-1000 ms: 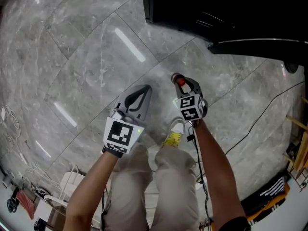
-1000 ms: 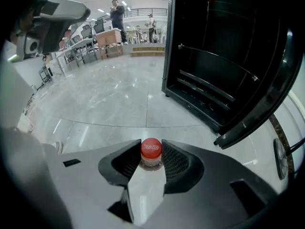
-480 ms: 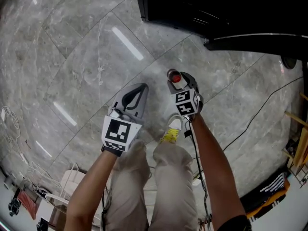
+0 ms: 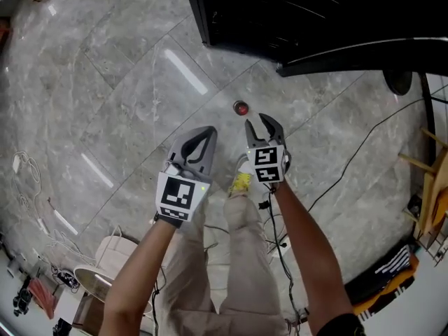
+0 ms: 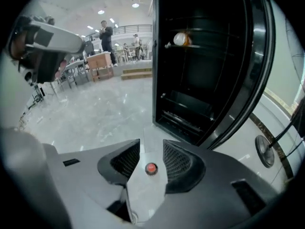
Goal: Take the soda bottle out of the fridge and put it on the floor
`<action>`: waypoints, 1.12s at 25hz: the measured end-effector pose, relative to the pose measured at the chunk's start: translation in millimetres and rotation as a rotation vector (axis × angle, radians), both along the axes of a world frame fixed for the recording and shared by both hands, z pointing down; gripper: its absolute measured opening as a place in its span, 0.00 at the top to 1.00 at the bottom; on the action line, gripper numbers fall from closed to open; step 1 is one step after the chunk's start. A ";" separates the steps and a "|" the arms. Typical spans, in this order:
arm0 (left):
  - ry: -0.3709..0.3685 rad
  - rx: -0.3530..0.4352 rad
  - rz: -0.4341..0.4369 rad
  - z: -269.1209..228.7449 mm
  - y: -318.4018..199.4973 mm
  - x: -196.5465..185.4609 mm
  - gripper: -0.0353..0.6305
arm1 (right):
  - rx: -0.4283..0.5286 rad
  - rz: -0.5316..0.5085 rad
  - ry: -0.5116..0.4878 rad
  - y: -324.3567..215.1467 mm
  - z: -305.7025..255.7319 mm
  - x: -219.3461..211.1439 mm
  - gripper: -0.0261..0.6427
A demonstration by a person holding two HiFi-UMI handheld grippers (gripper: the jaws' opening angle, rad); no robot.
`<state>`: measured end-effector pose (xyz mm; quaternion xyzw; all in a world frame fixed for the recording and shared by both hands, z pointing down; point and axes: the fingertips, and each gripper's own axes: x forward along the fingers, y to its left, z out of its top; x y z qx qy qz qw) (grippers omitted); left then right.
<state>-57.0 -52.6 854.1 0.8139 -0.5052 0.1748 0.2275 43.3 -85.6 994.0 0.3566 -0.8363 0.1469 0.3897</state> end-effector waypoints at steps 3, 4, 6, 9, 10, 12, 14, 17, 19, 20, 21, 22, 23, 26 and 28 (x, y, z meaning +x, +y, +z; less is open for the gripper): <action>-0.010 0.025 -0.010 -64.3 0.7 7.7 0.92 | 0.021 0.047 -0.048 1.0 -83.5 7.9 0.77; -0.018 0.032 -0.015 -86.9 2.3 10.3 0.92 | 0.026 0.057 -0.066 2.9 -113.2 10.8 0.78; -0.019 0.037 -0.033 -134.3 8.1 16.1 0.92 | 0.042 0.080 -0.100 7.4 -176.2 18.7 0.81; 0.012 0.043 -0.031 -207.4 25.6 30.1 0.92 | 0.084 0.103 -0.138 17.1 -273.2 33.0 0.87; 0.015 0.048 -0.016 -231.4 34.4 35.7 0.92 | 0.101 0.100 -0.147 22.0 -305.6 36.9 0.88; 0.006 0.060 0.016 -279.8 54.2 44.4 0.92 | 0.129 0.084 -0.164 34.3 -369.9 42.9 0.90; -0.001 0.073 0.029 -328.3 73.5 49.7 0.92 | 0.155 0.055 -0.178 47.8 -432.2 49.0 0.92; 0.004 0.104 0.014 -396.2 91.5 57.5 0.92 | 0.199 0.027 -0.199 58.6 -516.6 64.4 0.95; 0.012 0.122 0.000 -436.5 100.2 62.3 0.92 | 0.212 0.029 -0.221 65.6 -562.8 75.7 0.96; 0.019 0.131 -0.006 -455.3 102.5 64.0 0.92 | 0.218 0.035 -0.236 68.3 -583.6 80.7 0.97; 0.025 0.145 -0.010 -473.4 103.1 65.8 0.92 | 0.225 0.043 -0.255 70.3 -603.0 85.2 0.97; 0.029 0.163 -0.010 -490.8 103.0 68.2 0.92 | 0.231 0.051 -0.273 72.2 -620.8 89.6 0.97; 0.027 0.184 -0.006 -507.1 103.0 71.2 0.92 | 0.235 0.058 -0.291 74.9 -637.3 94.1 0.97; 0.004 0.250 0.014 -552.6 99.4 78.1 0.92 | 0.252 0.084 -0.343 81.4 -682.3 108.1 0.97; 0.006 0.277 0.025 -580.7 94.3 78.2 0.92 | 0.270 0.099 -0.365 82.2 -707.6 115.8 0.97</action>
